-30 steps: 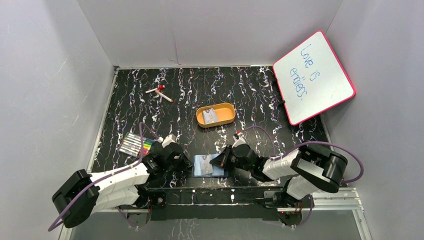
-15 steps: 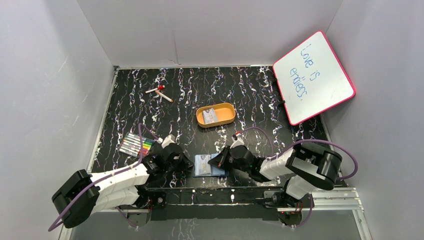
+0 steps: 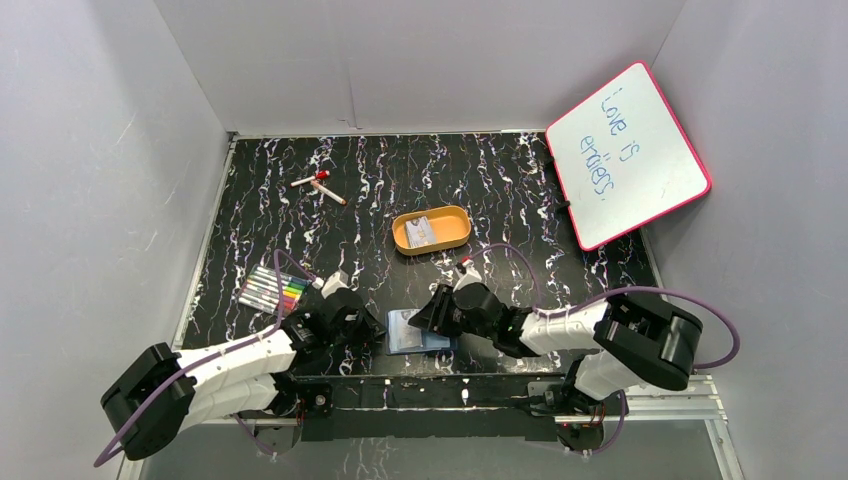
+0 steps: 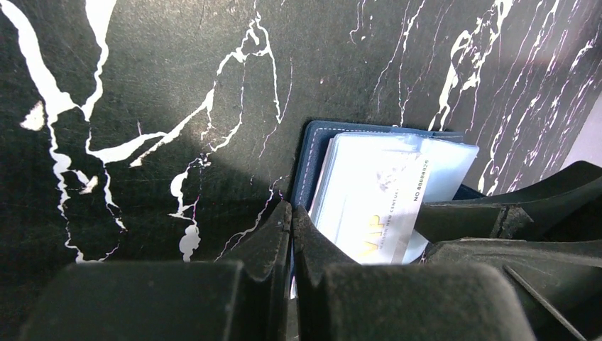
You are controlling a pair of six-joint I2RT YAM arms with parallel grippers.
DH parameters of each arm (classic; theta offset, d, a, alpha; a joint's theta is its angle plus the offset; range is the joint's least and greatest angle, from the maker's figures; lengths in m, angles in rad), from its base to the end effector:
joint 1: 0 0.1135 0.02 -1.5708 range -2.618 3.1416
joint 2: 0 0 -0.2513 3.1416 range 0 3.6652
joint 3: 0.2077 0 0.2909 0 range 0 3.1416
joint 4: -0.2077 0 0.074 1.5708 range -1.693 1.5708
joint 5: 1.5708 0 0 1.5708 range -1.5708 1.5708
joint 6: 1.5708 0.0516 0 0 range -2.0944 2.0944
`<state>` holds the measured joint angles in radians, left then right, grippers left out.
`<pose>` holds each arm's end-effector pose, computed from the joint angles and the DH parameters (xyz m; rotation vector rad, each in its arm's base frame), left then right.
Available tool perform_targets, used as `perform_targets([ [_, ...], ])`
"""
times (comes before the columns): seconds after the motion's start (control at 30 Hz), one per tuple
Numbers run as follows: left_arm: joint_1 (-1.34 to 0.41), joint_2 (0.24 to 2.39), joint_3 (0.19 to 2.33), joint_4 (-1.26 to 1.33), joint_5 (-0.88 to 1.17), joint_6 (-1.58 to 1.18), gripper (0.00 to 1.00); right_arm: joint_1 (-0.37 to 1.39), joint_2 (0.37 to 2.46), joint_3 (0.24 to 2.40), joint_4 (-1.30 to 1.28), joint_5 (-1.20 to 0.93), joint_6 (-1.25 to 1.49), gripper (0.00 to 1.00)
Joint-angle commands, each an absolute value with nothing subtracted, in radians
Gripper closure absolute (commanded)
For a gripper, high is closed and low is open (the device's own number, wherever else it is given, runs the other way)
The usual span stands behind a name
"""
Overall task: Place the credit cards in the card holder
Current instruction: Insert the credit card into the card holder.
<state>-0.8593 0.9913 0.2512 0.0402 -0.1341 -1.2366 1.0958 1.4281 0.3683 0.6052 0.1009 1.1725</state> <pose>0.1546 -0.1687 0.0955 -0.5339 2.3892 -0.9043 0.1365 0.2541 0.0883 0.1601 2.2874 1.2477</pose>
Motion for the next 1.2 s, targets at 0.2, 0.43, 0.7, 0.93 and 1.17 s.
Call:
perform_targets([
  [0.2, -0.861, 0.985, 0.248, 0.023, -0.146, -1.239, 1.00, 1.103, 1.490, 0.491, 0.484, 0.023, 1.114, 0.50],
  [0.43, -0.861, 0.999, 0.251, 0.039, -0.137, -1.228, 1.00, 1.109, 1.547, 0.559, 0.473, -0.027, 1.076, 0.50],
  [0.7, -0.861, 0.948, 0.285, -0.079, -0.194, -1.203, 1.00, 1.111, 1.450, 0.584, 0.294, 0.068, 1.028, 0.46],
  [0.93, -0.861, 0.883, 0.340, -0.217, -0.288, -1.175, 0.93, 1.109, 1.300, 0.641, 0.084, 0.171, 0.940, 0.37],
  [1.17, -0.861, 0.779, 0.397, -0.307, -0.346, -1.107, 0.66, 1.054, 1.165, 0.721, -0.079, 0.270, 0.780, 0.39],
])
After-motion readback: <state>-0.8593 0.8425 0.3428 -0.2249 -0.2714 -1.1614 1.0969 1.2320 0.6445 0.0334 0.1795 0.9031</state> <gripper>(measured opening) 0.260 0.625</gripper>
